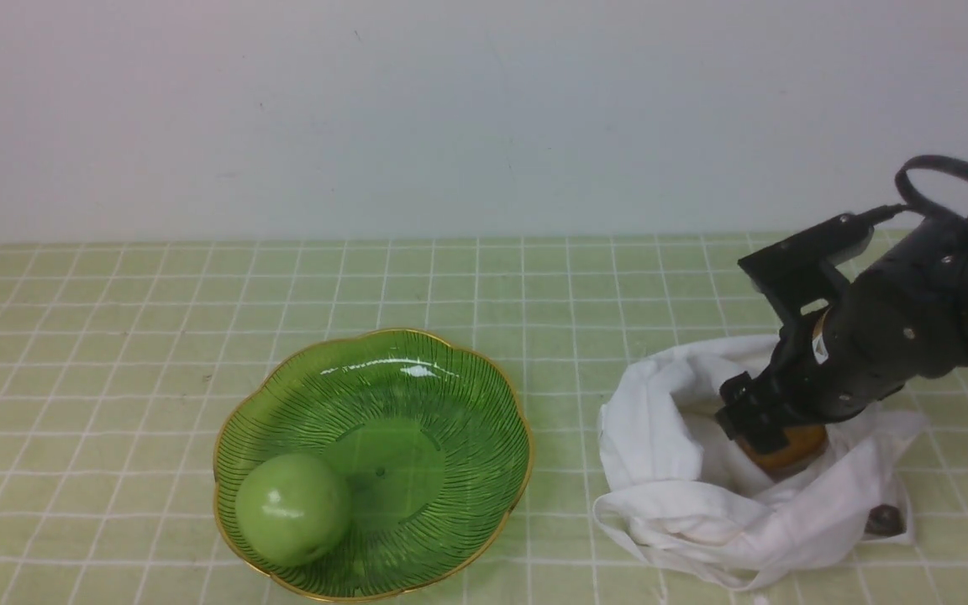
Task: Take the fruit out of the bag on the green coffee tablecloth and place them on the plate.
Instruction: 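Reach for the kiwi in the white bag with the right gripper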
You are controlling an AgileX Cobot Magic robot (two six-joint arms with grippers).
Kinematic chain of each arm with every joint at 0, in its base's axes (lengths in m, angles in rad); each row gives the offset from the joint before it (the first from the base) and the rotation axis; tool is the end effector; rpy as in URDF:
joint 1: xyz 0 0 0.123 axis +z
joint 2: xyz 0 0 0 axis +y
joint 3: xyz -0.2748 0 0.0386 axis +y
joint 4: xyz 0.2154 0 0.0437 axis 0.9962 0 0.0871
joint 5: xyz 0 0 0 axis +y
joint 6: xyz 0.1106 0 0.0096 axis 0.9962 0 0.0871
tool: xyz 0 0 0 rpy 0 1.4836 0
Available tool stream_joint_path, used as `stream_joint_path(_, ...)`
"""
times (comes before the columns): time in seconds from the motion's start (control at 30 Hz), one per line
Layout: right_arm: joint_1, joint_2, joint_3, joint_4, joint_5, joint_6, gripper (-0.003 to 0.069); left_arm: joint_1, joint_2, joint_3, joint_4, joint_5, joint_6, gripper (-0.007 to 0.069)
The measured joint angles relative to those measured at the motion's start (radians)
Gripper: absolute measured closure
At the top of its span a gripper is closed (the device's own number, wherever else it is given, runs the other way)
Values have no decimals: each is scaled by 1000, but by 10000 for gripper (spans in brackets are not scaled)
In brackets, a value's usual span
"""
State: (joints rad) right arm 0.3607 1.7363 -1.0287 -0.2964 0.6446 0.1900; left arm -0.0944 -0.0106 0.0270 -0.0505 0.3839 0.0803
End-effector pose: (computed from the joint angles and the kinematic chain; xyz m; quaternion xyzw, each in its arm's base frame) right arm 0.2974 0.0913 0.1774 -0.1861 0.9652 -0.0607 0.1737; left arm 0.0461 -0.0065 0.1646 0.0572 0.8065 -0.0256 0.5879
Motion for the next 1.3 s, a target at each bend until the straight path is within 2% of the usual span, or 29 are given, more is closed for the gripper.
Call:
stream_joint_path(0.33, 0, 63, -1, 26, 9, -42, 69, 0, 0, 0, 0, 0, 0, 632)
stream_joint_path(0.43, 0, 63, -1, 30, 9, -42, 134, 0, 0, 0, 0, 0, 0, 632)
stream_joint_path(0.7, 0, 46, -5, 50, 27, -42, 135, 0, 0, 0, 0, 0, 0, 632)
stream_joint_path(1.07, 0, -168, -5, 169, 27, -42, 135, 0, 0, 0, 0, 0, 0, 632)
stream_joint_path(1.3, 0, -159, -5, 156, 69, -44, 135, 0, 0, 0, 0, 0, 0, 632)
